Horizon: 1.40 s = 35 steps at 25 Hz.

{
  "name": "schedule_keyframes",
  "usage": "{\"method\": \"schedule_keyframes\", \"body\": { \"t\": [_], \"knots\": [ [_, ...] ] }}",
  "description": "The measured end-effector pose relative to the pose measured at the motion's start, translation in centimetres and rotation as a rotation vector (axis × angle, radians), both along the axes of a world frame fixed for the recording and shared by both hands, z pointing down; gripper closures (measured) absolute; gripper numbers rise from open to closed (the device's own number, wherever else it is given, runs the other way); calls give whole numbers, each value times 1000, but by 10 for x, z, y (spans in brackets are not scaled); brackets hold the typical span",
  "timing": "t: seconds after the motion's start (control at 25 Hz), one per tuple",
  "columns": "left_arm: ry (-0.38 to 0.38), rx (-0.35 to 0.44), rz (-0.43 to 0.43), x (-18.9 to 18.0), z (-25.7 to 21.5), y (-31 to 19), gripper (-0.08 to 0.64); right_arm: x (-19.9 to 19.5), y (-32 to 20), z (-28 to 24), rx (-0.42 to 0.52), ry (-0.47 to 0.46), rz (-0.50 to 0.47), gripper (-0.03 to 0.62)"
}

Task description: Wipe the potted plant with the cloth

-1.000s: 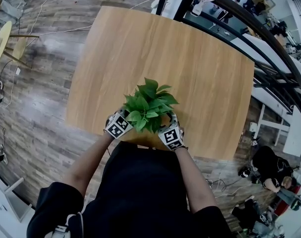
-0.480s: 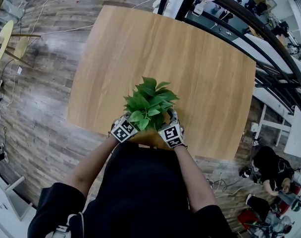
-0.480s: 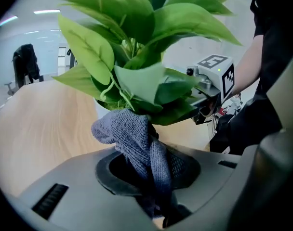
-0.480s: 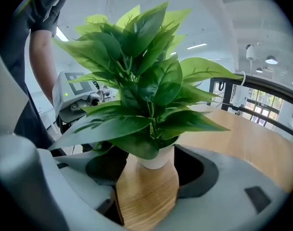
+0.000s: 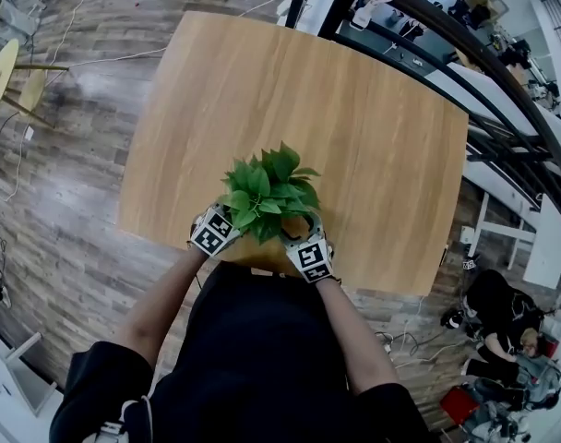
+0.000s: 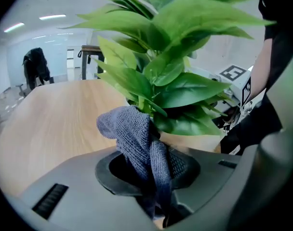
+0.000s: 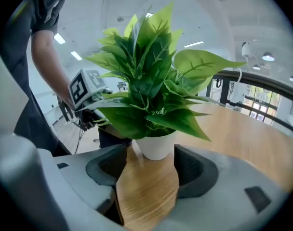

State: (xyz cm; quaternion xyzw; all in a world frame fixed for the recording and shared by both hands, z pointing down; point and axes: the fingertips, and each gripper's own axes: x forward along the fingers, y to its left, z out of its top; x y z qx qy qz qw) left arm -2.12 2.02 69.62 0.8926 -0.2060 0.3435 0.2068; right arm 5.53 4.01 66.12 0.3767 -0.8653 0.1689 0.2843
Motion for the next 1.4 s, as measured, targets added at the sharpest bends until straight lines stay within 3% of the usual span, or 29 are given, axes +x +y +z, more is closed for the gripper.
{"method": "schedule_keyframes", "body": {
  "t": [0.12,0.32,0.6,0.72,0.96,1.08,1.2,1.4],
  "knots": [
    [-5,3,-10,0,1,-5,425,10,-14,-3,56,72,-37,301],
    [-35,30,36,7,1,-5,425,-1,-27,-9,101,94,-103,301],
    [-10,-25,94,26,0,26,425,-2,-27,-9,88,85,-45,301],
    [3,-39,77,27,1,31,425,-4,-25,-10,85,81,-43,302],
    [-34,-33,57,9,7,16,425,-16,5,-11,63,63,-101,302],
    [-36,-19,61,3,8,14,425,-13,15,-10,58,43,-55,302],
    [-35,-13,53,-1,6,11,425,-2,10,-7,65,67,-3,302],
    [-31,6,48,0,5,3,425,3,-15,-6,93,109,-37,302]
  ]
}}
